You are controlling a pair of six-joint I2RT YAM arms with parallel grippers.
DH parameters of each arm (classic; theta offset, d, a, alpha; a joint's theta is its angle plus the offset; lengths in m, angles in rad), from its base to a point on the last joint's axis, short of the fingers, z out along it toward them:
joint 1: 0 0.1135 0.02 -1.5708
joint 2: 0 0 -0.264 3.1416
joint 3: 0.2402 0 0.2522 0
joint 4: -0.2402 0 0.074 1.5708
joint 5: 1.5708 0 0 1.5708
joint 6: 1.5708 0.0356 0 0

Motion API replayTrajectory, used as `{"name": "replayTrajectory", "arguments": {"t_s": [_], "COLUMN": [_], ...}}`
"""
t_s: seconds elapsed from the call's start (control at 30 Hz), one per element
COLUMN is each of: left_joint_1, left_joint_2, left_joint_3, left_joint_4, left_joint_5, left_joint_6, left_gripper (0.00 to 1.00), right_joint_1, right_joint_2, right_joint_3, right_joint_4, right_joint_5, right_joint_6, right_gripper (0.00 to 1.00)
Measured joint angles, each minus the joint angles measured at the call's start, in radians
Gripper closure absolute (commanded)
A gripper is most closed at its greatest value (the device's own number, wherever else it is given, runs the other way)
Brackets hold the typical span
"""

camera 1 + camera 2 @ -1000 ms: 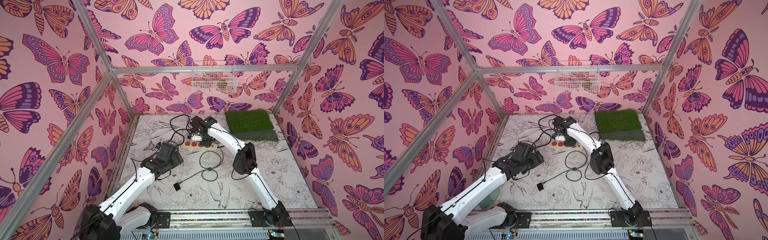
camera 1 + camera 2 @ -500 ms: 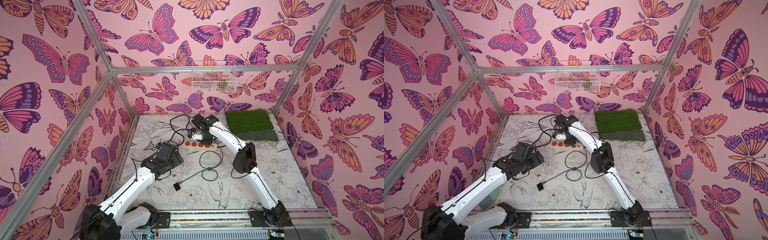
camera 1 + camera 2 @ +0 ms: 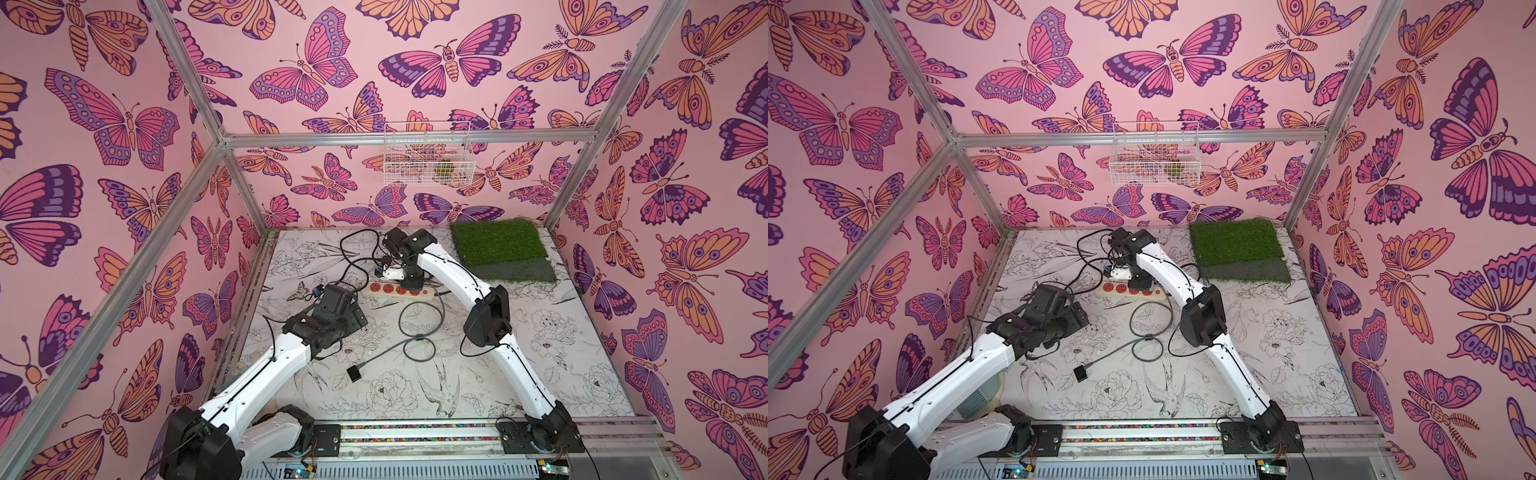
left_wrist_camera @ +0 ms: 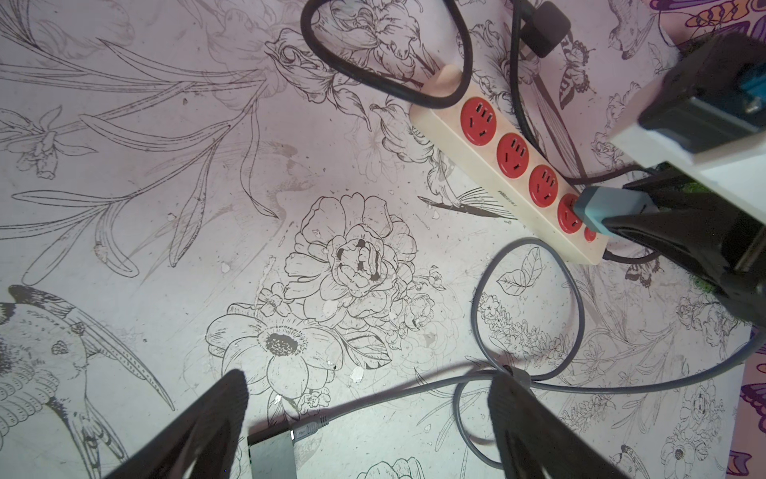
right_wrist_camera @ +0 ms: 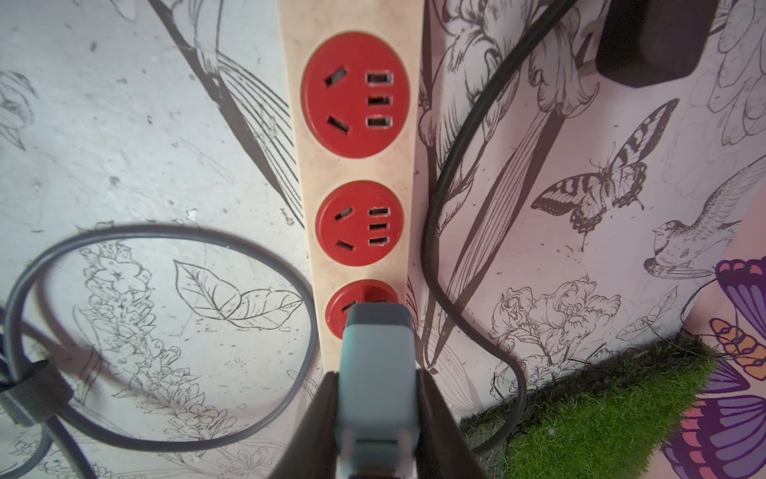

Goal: Charge mp3
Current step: Insert the plug into the socket.

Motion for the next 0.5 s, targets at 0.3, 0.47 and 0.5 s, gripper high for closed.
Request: {"name": "replayTrajectory", "arguments": {"t_s": [0.3, 0.47, 0.5], "left_joint_1": [0.000, 0.002, 0.003], "left_joint_2": [0.000, 0.000, 0.000], "left_joint_3": [0.000, 0.000, 0.000], "left_joint_4": [0.000, 0.000, 0.000], "left_joint_5": [0.001, 0.001, 0.001], "left_joint_6": [0.000, 0.000, 0.000], "left_gripper": [0.07, 0.08, 0.07], "right_joint_1": [-0.002, -0.006, -0.008], "right_joint_2": [0.008, 0.012, 0.013], "right_joint_3": [-0.006, -0.008, -0.008], "right_joint_4": [0.008, 0.016, 0.016], "right_joint_5": [-0.006, -0.018, -0.023], "right_joint_6": [-0.001, -0.003, -0.003], "right_gripper": [1.00, 1.00, 1.00]}}
